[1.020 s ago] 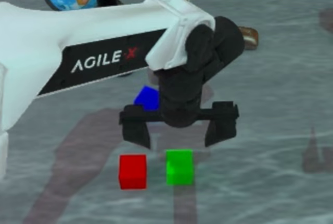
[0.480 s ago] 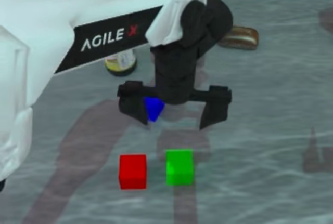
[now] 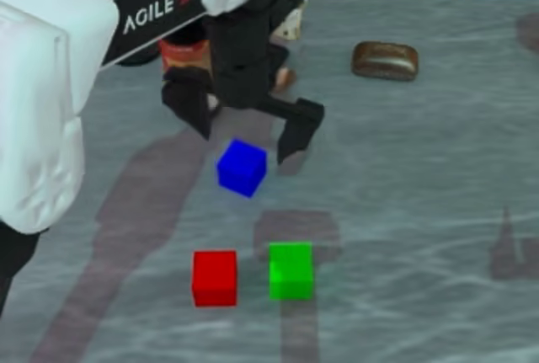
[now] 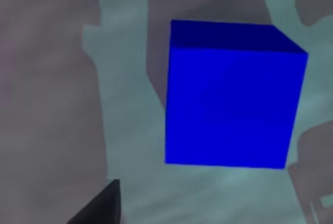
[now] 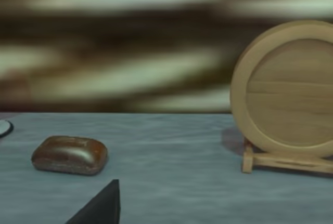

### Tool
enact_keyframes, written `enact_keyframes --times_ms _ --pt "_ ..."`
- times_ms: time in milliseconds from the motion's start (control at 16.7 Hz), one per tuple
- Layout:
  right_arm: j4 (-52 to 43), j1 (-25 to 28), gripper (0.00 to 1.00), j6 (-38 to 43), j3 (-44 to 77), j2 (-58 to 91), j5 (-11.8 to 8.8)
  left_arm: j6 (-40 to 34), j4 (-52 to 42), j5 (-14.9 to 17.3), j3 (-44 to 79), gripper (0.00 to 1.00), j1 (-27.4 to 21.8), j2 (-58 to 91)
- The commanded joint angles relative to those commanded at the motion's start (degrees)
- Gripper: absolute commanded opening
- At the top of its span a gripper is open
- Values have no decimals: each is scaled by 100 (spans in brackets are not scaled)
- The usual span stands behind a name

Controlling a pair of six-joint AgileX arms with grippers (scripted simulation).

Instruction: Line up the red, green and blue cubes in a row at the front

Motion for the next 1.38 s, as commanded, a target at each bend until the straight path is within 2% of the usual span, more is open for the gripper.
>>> enact_keyframes --times_ms 180,540,960,1260,1380 --pt "0 0 100 0 0 0 0 412 -75 -2 314 100 199 171" --pt "0 0 100 0 0 0 0 416 25 -3 223 100 190 182" --pt "0 0 100 0 0 0 0 439 1531 3 -864 100 215 564" --pt "0 0 100 0 0 0 0 441 1654 3 -972 100 216 610" --pt "0 0 100 0 0 0 0 441 1654 3 -972 85 216 610"
